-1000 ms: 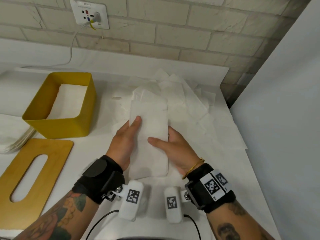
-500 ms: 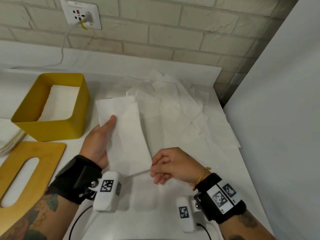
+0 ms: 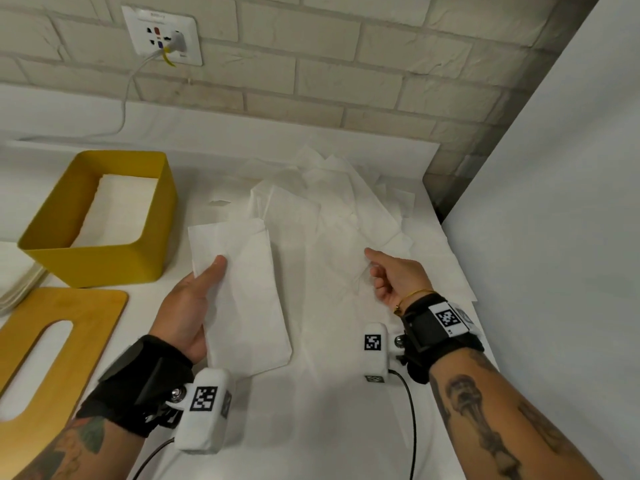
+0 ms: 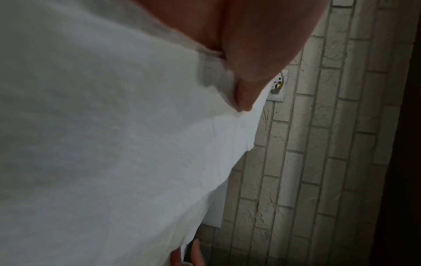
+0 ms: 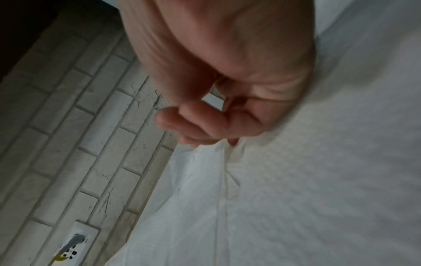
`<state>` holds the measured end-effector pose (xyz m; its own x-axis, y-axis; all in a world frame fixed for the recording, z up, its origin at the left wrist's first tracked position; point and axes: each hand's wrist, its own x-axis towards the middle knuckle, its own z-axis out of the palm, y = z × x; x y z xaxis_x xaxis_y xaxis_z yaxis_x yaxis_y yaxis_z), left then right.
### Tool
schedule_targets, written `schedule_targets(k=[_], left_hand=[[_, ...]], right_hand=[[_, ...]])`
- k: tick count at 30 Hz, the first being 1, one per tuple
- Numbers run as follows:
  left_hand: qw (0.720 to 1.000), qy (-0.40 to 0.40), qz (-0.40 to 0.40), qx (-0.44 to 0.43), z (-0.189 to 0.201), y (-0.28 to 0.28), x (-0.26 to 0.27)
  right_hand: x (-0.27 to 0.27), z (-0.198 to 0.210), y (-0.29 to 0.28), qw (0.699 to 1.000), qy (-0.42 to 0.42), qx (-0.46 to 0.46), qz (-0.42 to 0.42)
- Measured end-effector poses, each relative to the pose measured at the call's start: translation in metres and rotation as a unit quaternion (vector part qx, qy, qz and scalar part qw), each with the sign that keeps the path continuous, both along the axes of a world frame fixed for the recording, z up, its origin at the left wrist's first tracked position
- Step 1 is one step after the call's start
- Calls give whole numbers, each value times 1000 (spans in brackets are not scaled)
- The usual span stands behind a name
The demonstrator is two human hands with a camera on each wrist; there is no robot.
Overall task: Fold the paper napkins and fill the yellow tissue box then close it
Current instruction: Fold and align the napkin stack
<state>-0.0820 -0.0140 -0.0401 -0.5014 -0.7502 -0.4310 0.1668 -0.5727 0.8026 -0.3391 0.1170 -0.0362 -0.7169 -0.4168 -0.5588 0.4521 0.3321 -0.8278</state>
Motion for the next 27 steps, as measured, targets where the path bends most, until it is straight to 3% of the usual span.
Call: schedule_targets(k=[7, 14, 17, 22, 25, 27], left_hand=[[1000, 1, 5, -5, 4, 3, 4], [1000, 4, -6, 6, 3, 5, 0], [1000, 5, -8, 7, 2, 6, -1], [1000, 8, -9, -3, 2, 6, 0], [1000, 9, -8, -4, 3, 4, 0], [1000, 10, -5, -8, 5, 0, 0]], right_hand=[[-4, -2, -1, 989, 149, 2, -9], [-5, -9, -5, 994, 88, 68, 13], [-7, -14, -11, 994, 102, 39, -14], [-7, -16, -16, 971, 231, 4, -56], [2, -1, -11, 944, 330, -13, -11], [13, 17, -8, 929, 362, -74, 25]])
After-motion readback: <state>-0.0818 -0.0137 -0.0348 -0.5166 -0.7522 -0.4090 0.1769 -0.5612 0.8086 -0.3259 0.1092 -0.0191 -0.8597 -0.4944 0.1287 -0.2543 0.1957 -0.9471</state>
